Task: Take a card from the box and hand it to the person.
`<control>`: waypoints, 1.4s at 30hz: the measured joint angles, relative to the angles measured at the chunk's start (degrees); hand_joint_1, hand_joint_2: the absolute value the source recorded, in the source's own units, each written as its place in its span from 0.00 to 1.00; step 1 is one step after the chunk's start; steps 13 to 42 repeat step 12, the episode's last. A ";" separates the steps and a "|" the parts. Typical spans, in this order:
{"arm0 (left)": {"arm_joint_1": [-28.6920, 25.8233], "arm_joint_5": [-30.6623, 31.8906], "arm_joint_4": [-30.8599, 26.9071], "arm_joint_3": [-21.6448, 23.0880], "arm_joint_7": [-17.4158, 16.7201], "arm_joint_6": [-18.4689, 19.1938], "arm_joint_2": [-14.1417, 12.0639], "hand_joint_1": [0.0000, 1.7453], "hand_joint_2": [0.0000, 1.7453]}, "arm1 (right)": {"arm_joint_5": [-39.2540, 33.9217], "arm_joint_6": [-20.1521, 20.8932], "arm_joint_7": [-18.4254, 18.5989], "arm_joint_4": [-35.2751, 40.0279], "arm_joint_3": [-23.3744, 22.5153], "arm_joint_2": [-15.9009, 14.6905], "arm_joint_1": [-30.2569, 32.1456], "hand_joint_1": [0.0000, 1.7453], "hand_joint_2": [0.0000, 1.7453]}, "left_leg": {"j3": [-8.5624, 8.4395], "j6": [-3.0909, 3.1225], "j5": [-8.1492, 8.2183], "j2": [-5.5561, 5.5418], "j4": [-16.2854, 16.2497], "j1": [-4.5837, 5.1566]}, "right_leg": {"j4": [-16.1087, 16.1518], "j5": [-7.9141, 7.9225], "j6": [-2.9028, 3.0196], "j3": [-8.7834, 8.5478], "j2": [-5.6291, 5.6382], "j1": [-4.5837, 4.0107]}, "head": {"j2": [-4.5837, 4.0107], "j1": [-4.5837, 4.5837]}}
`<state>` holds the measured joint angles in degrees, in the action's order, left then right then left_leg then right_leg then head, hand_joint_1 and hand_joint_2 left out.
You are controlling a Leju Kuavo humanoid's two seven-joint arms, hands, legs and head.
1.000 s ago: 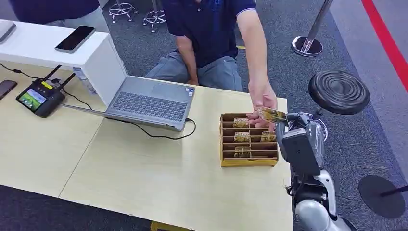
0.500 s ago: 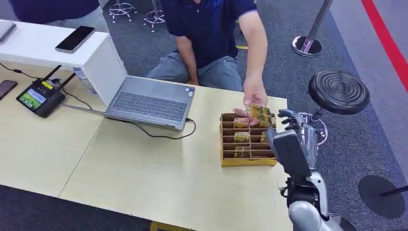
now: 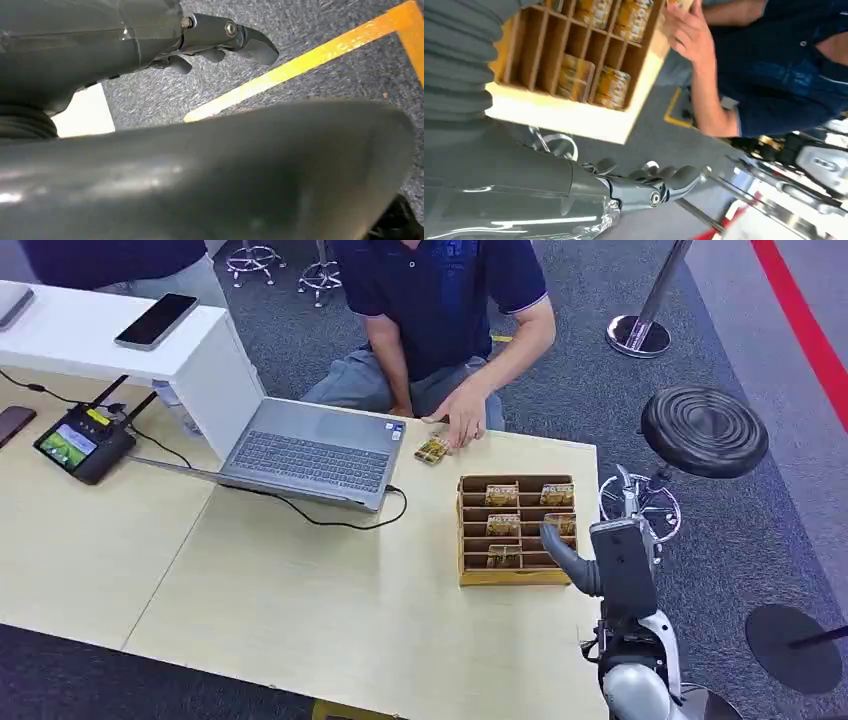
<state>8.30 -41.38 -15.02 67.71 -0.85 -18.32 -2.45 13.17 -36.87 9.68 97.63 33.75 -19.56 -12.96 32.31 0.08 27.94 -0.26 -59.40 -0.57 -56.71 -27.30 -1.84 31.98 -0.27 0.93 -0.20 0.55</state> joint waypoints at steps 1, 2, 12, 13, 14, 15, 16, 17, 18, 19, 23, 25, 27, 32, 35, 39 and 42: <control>-0.11 -0.02 0.00 -0.19 0.02 -0.02 -0.06 0.00 0.00 | -1.70 0.07 -0.78 0.02 -0.33 -0.02 0.44 0.00 1.00 | 0.00 0.00 0.00 0.00 0.00 0.00 | 0.00 0.00 0.00 0.01 0.01 0.00 | 0.00 -0.02; -0.20 -0.09 0.00 -0.39 0.28 -0.15 -0.11 0.00 0.00 | -4.09 0.54 -1.89 0.04 -0.80 -0.02 0.94 0.00 1.00 | -0.01 0.00 0.00 0.01 0.00 0.00 | 0.00 0.00 0.00 0.01 0.01 0.00 | 0.00 0.00; -0.65 -1.66 0.00 -1.57 1.53 -1.16 -0.50 0.00 0.00 | -29.38 7.45 -12.41 -0.57 -4.46 -0.72 8.12 0.00 1.00 | 0.01 0.00 0.01 0.00 0.00 0.00 | 0.01 0.00 0.00 0.00 -0.02 0.00 | 0.00 -0.02; -0.65 -1.66 0.00 -1.57 1.53 -1.16 -0.50 0.00 0.00 | -29.38 7.45 -12.41 -0.57 -4.46 -0.72 8.12 0.00 1.00 | 0.01 0.00 0.01 0.00 0.00 0.00 | 0.01 0.00 0.00 0.00 -0.02 0.00 | 0.00 -0.02; -0.65 -1.66 0.00 -1.57 1.53 -1.16 -0.50 0.00 0.00 | -29.38 7.45 -12.41 -0.57 -4.46 -0.72 8.12 0.00 1.00 | 0.01 0.00 0.01 0.00 0.00 0.00 | 0.01 0.00 0.00 0.00 -0.02 0.00 | 0.00 -0.02; -0.65 -1.66 0.00 -1.57 1.53 -1.16 -0.50 0.00 0.00 | -29.38 7.45 -12.41 -0.57 -4.46 -0.72 8.12 0.00 1.00 | 0.01 0.00 0.01 0.00 0.00 0.00 | 0.01 0.00 0.00 0.00 -0.02 0.00 | 0.00 -0.02; -0.65 -1.66 0.00 -1.57 1.53 -1.16 -0.50 0.00 0.00 | -29.38 7.45 -12.41 -0.57 -4.46 -0.72 8.12 0.00 1.00 | 0.01 0.00 0.01 0.00 0.00 0.00 | 0.01 0.00 0.00 0.00 -0.02 0.00 | 0.00 -0.02; -0.65 -1.66 0.00 -1.57 1.53 -1.16 -0.50 0.00 0.00 | -29.38 7.45 -12.41 -0.57 -4.46 -0.72 8.12 0.00 1.00 | 0.01 0.00 0.01 0.00 0.00 0.00 | 0.01 0.00 0.00 0.00 -0.02 0.00 | 0.00 -0.02; -0.65 -1.66 0.00 -1.57 1.53 -1.16 -0.50 0.00 0.00 | -29.38 7.45 -12.41 -0.57 -4.46 -0.72 8.12 0.00 1.00 | 0.01 0.00 0.01 0.00 0.00 0.00 | 0.01 0.00 0.00 0.00 -0.02 0.00 | 0.00 -0.02; -0.65 -1.66 0.00 -1.57 1.53 -1.16 -0.50 0.00 0.00 | -29.38 7.45 -12.41 -0.57 -4.46 -0.72 8.12 0.00 1.00 | 0.01 0.00 0.01 0.00 0.00 0.00 | 0.01 0.00 0.00 0.00 -0.02 0.00 | 0.00 -0.02; -0.65 -1.66 0.00 -1.57 1.53 -1.16 -0.50 0.00 0.00 | -29.38 7.45 -12.41 -0.57 -4.46 -0.72 8.12 0.00 1.00 | 0.01 0.00 0.01 0.00 0.00 0.00 | 0.01 0.00 0.00 0.00 -0.02 0.00 | 0.00 -0.02; -0.65 -1.66 0.00 -1.57 1.53 -1.16 -0.50 0.00 0.00 | -29.38 7.45 -12.41 -0.57 -4.46 -0.72 8.12 0.00 1.00 | 0.01 0.00 0.01 0.00 0.00 0.00 | 0.01 0.00 0.00 0.00 -0.02 0.00 | 0.00 -0.02; -0.65 -1.66 0.00 -1.57 1.53 -1.16 -0.50 0.00 0.00 | -29.38 7.45 -12.41 -0.57 -4.46 -0.72 8.12 0.00 1.00 | 0.01 0.00 0.01 0.00 0.00 0.00 | 0.01 0.00 0.00 0.00 -0.02 0.00 | 0.00 -0.02; -0.65 -1.66 0.00 -1.57 1.53 -1.16 -0.50 0.00 0.00 | -29.38 7.45 -12.41 -0.57 -4.46 -0.72 8.12 0.00 1.00 | 0.01 0.00 0.01 0.00 0.00 0.00 | 0.01 0.00 0.00 0.00 -0.02 0.00 | 0.00 -0.02; -0.65 -1.66 0.00 -1.57 1.53 -1.16 -0.50 0.00 0.00 | -29.38 7.45 -12.41 -0.57 -4.46 -0.72 8.12 0.00 1.00 | 0.01 0.00 0.01 0.00 0.00 0.00 | 0.01 0.00 0.00 0.00 -0.02 0.00 | 0.00 -0.02; -0.65 -1.66 0.00 -1.57 1.53 -1.16 -0.50 0.00 0.00 | -29.38 7.45 -12.41 -0.57 -4.46 -0.72 8.12 0.00 1.00 | 0.01 0.00 0.01 0.00 0.00 0.00 | 0.01 0.00 0.00 0.00 -0.02 0.00 | 0.00 -0.02; -0.65 -1.66 0.00 -1.57 1.53 -1.16 -0.50 0.00 0.00 | -29.38 7.45 -12.41 -0.57 -4.46 -0.72 8.12 0.00 1.00 | 0.01 0.00 0.01 0.00 0.00 0.00 | 0.01 0.00 0.00 0.00 -0.02 0.00 | 0.00 -0.02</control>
